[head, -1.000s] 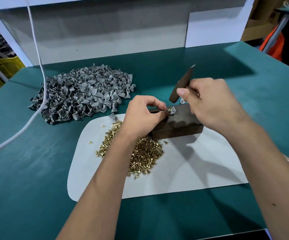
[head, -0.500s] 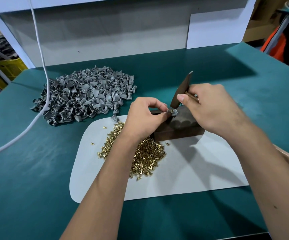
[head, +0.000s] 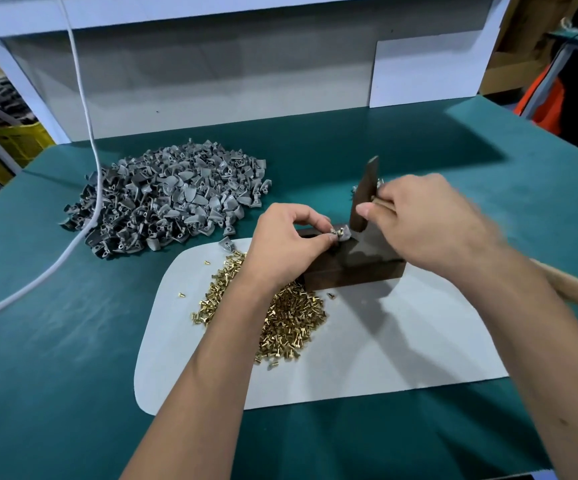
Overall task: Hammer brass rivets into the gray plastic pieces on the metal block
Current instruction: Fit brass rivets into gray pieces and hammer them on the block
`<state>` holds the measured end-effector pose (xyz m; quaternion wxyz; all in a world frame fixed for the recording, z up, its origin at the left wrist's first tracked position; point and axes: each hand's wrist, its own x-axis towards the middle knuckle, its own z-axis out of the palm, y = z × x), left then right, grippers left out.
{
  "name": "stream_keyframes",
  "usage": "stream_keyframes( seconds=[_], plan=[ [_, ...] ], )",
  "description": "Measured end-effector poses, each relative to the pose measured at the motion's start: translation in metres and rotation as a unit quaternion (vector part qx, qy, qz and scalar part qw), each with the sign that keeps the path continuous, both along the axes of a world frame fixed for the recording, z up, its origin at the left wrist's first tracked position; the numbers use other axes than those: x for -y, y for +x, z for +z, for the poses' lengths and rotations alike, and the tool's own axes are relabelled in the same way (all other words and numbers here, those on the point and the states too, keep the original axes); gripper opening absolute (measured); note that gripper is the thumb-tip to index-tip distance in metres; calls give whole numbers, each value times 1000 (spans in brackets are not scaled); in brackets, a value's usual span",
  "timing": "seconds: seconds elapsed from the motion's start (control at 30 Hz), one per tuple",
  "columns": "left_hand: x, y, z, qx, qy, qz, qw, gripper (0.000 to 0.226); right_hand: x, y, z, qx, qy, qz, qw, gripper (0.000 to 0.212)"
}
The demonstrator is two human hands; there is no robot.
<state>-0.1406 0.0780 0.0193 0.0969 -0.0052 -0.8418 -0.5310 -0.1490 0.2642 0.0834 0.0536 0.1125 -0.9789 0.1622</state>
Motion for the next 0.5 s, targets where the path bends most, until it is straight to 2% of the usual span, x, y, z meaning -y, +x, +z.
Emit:
stream_keyframes(
  seconds=[0.13, 0.17, 0.27, 0.3, 0.37, 0.43, 0.47, 0.5],
  plan=[
    [0, -1, 0, 8, -3, 0, 1000, 11, 3, 5, 14, -163, -149, 9, 975, 36],
    [0, 0, 0, 6, -2, -1, 1000, 12, 6, 6, 10, -158, -137, 16, 978, 38],
    [1, 1, 1, -6, -12, -1, 1000, 17, 17, 11, -3, -2, -18, 26, 1000, 37],
    [1, 2, 2, -6, -15, -2, 1000, 17, 16, 9, -2, 9, 5, 27, 1000, 35],
    [1, 1, 1, 2, -5, -1, 1000, 14, 12, 5, 9, -39, -1, 33, 999, 36],
    [1, 0, 0, 9, 4, 0, 1000, 14, 8, 6, 12, -152, -95, 31, 983, 35],
    [2, 0, -1, 9, 3, 1, 1000, 15, 9, 8, 10, -175, -126, 31, 976, 37],
    [2, 0, -1, 7, 0, 2, 1000, 17, 11, 9, 5, -155, -121, 30, 980, 38]
  ],
)
